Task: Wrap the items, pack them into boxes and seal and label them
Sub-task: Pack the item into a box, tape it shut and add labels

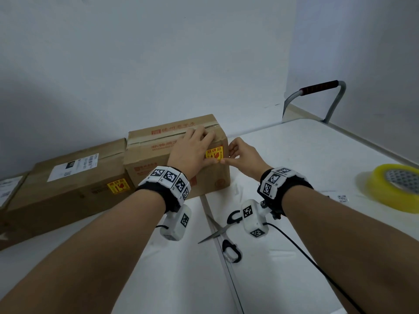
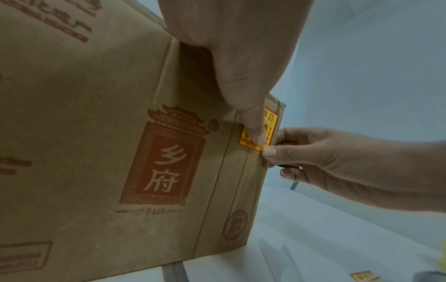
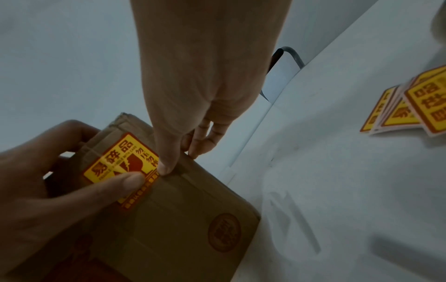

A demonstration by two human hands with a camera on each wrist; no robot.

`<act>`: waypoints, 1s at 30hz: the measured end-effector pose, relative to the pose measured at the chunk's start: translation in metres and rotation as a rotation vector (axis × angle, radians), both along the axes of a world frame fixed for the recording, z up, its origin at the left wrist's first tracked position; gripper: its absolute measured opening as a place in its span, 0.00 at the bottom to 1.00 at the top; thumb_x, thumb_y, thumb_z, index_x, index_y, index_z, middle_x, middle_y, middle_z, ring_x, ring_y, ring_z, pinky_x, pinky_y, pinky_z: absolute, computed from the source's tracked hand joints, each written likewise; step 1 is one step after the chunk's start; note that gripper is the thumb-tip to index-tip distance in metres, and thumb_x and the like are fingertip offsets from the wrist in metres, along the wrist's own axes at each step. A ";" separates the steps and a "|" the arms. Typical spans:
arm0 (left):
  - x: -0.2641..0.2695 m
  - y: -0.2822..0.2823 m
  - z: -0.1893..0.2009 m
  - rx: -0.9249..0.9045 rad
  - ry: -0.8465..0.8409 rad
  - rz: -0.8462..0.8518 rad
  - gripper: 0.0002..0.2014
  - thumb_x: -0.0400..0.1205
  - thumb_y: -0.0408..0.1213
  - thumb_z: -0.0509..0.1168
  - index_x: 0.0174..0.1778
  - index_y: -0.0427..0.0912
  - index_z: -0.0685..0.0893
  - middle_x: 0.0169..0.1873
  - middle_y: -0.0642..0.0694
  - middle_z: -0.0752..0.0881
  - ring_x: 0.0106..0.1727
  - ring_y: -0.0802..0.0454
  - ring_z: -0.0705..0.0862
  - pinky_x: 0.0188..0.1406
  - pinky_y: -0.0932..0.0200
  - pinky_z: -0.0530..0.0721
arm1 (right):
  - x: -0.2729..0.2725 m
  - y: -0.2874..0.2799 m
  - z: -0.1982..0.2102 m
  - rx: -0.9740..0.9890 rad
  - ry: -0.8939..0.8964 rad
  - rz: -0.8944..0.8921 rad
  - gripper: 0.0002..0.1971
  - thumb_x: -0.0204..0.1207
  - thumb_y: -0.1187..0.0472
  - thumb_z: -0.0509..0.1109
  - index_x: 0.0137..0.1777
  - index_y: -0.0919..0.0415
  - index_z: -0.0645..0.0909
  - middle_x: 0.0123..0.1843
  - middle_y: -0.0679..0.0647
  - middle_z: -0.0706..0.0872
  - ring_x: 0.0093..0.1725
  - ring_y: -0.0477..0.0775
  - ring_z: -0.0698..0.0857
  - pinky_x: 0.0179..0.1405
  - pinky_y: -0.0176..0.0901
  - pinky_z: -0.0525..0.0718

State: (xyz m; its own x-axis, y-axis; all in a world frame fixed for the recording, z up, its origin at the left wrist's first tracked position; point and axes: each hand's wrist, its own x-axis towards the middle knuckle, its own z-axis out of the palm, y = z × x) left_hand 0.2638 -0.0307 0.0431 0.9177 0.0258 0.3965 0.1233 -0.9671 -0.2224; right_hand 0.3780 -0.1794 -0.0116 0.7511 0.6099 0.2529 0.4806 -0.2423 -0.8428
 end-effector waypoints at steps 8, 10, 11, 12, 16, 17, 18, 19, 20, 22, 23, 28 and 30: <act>0.001 -0.002 -0.002 0.100 0.037 0.012 0.37 0.71 0.64 0.72 0.68 0.47 0.69 0.63 0.47 0.74 0.62 0.46 0.73 0.53 0.52 0.79 | -0.002 0.001 0.002 -0.053 -0.032 -0.011 0.21 0.69 0.63 0.81 0.55 0.67 0.75 0.50 0.60 0.85 0.46 0.54 0.83 0.45 0.37 0.80; -0.001 0.004 0.002 0.061 0.083 -0.017 0.39 0.72 0.62 0.73 0.73 0.48 0.67 0.66 0.48 0.72 0.63 0.47 0.72 0.56 0.51 0.81 | -0.003 0.001 0.002 -0.073 -0.041 -0.016 0.21 0.69 0.63 0.81 0.56 0.66 0.75 0.52 0.61 0.85 0.47 0.54 0.83 0.45 0.41 0.80; -0.002 0.007 0.004 0.036 0.100 -0.032 0.39 0.72 0.60 0.73 0.75 0.48 0.67 0.67 0.48 0.72 0.64 0.47 0.71 0.57 0.50 0.81 | -0.003 0.002 0.003 -0.086 -0.043 -0.016 0.22 0.68 0.61 0.81 0.56 0.65 0.74 0.53 0.61 0.85 0.47 0.54 0.83 0.43 0.40 0.80; -0.003 0.009 0.005 0.011 0.110 -0.047 0.40 0.73 0.59 0.73 0.77 0.48 0.66 0.68 0.48 0.72 0.65 0.47 0.71 0.59 0.50 0.81 | -0.004 0.003 0.004 -0.104 -0.045 -0.015 0.24 0.67 0.58 0.82 0.56 0.64 0.73 0.53 0.59 0.84 0.47 0.54 0.83 0.42 0.40 0.80; -0.005 0.011 0.006 -0.055 0.113 -0.068 0.40 0.74 0.56 0.74 0.79 0.48 0.66 0.69 0.48 0.73 0.66 0.48 0.71 0.61 0.51 0.78 | -0.007 0.012 0.007 -0.150 -0.092 -0.041 0.32 0.62 0.46 0.84 0.56 0.62 0.71 0.53 0.56 0.80 0.50 0.54 0.82 0.45 0.47 0.83; -0.005 0.012 0.006 -0.076 0.112 -0.072 0.40 0.74 0.55 0.74 0.80 0.48 0.67 0.69 0.49 0.73 0.65 0.48 0.71 0.61 0.51 0.77 | -0.007 0.013 0.008 -0.153 -0.100 -0.046 0.32 0.62 0.46 0.84 0.55 0.62 0.71 0.53 0.56 0.81 0.50 0.54 0.82 0.46 0.48 0.84; -0.005 0.013 0.007 -0.099 0.112 -0.081 0.39 0.75 0.54 0.74 0.80 0.48 0.67 0.69 0.49 0.73 0.65 0.47 0.71 0.62 0.51 0.76 | -0.006 0.013 0.009 -0.158 -0.104 -0.045 0.31 0.62 0.46 0.84 0.55 0.62 0.72 0.53 0.56 0.81 0.50 0.53 0.82 0.45 0.48 0.84; -0.005 0.015 0.008 -0.124 0.113 -0.092 0.39 0.76 0.53 0.74 0.80 0.48 0.67 0.69 0.48 0.73 0.66 0.47 0.71 0.63 0.52 0.75 | -0.005 0.012 0.010 -0.164 -0.103 -0.037 0.30 0.64 0.47 0.83 0.54 0.62 0.72 0.52 0.55 0.82 0.49 0.53 0.82 0.44 0.45 0.83; -0.005 0.016 0.009 -0.146 0.116 -0.101 0.38 0.76 0.52 0.73 0.81 0.49 0.66 0.70 0.48 0.73 0.66 0.47 0.71 0.63 0.52 0.74 | -0.003 0.010 0.011 -0.163 -0.087 -0.022 0.28 0.65 0.48 0.83 0.53 0.62 0.72 0.52 0.54 0.83 0.48 0.52 0.82 0.42 0.42 0.81; -0.004 0.019 0.011 -0.182 0.130 -0.111 0.37 0.79 0.51 0.71 0.83 0.50 0.65 0.72 0.49 0.73 0.69 0.47 0.70 0.66 0.53 0.71 | 0.000 0.002 0.012 -0.107 0.008 -0.004 0.22 0.68 0.55 0.82 0.52 0.62 0.75 0.50 0.53 0.84 0.47 0.51 0.83 0.37 0.36 0.78; -0.004 0.020 0.011 -0.195 0.139 -0.114 0.37 0.80 0.51 0.70 0.83 0.51 0.64 0.73 0.50 0.72 0.71 0.48 0.69 0.68 0.52 0.70 | 0.001 -0.002 0.013 -0.068 0.068 -0.002 0.19 0.69 0.57 0.82 0.52 0.62 0.76 0.50 0.53 0.85 0.46 0.51 0.83 0.36 0.34 0.78; -0.003 0.023 0.013 -0.242 0.120 -0.135 0.25 0.89 0.48 0.55 0.84 0.52 0.65 0.77 0.53 0.71 0.74 0.48 0.70 0.73 0.52 0.68 | -0.001 -0.006 0.010 0.002 0.130 -0.015 0.16 0.70 0.59 0.81 0.52 0.62 0.79 0.51 0.53 0.86 0.47 0.52 0.85 0.44 0.42 0.84; -0.004 0.021 0.010 -0.272 0.078 -0.142 0.24 0.89 0.50 0.54 0.82 0.51 0.68 0.77 0.52 0.73 0.74 0.48 0.72 0.73 0.52 0.70 | -0.004 -0.006 0.010 0.030 0.148 -0.039 0.17 0.71 0.53 0.80 0.52 0.62 0.80 0.50 0.51 0.86 0.47 0.51 0.86 0.46 0.42 0.86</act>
